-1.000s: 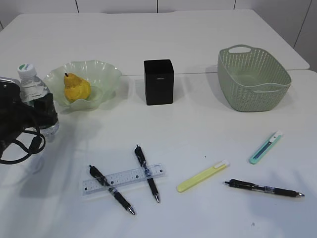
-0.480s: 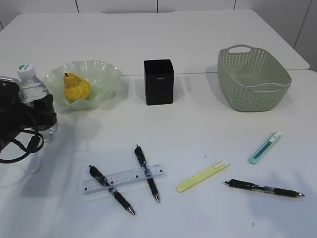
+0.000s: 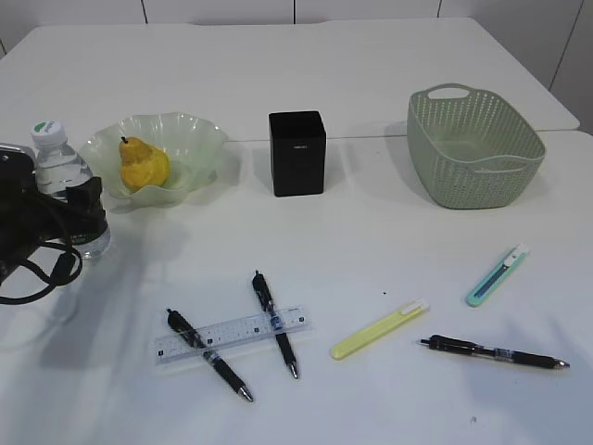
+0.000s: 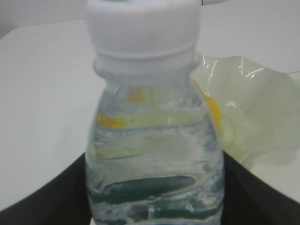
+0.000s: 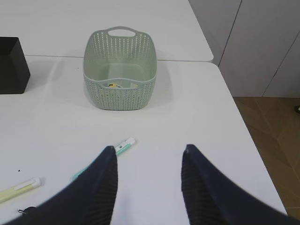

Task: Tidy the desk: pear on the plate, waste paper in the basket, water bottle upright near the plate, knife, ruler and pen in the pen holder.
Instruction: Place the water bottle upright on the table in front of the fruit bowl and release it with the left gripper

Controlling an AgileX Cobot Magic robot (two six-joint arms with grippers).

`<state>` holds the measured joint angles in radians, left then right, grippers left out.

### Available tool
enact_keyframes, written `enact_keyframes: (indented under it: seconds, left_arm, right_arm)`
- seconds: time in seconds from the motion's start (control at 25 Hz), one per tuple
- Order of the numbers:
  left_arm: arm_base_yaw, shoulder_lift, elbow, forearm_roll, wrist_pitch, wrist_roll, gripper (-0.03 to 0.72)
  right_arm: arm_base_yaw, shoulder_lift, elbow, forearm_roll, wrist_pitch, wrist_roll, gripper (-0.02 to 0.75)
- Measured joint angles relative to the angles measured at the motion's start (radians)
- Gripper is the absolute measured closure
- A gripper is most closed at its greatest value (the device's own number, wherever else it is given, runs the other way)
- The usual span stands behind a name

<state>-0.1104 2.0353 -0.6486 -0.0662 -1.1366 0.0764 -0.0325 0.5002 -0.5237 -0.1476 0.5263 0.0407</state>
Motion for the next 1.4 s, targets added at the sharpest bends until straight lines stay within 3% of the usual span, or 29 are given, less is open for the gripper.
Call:
enact_keyframes:
  seconds: [0.48,1.4]
  left_arm:
    - [0.0,0.0,0.0,-0.038,0.0,-0.004,0.183]
    - [0.0,-0.012,0.004,0.018,0.012,-0.056,0.183]
  right_arm:
    - [0.0,0.0,0.0,0.0,0.0,0.0,0.372]
    - [0.0,0.0,0.0,0.0,-0.001,0.0,0.372]
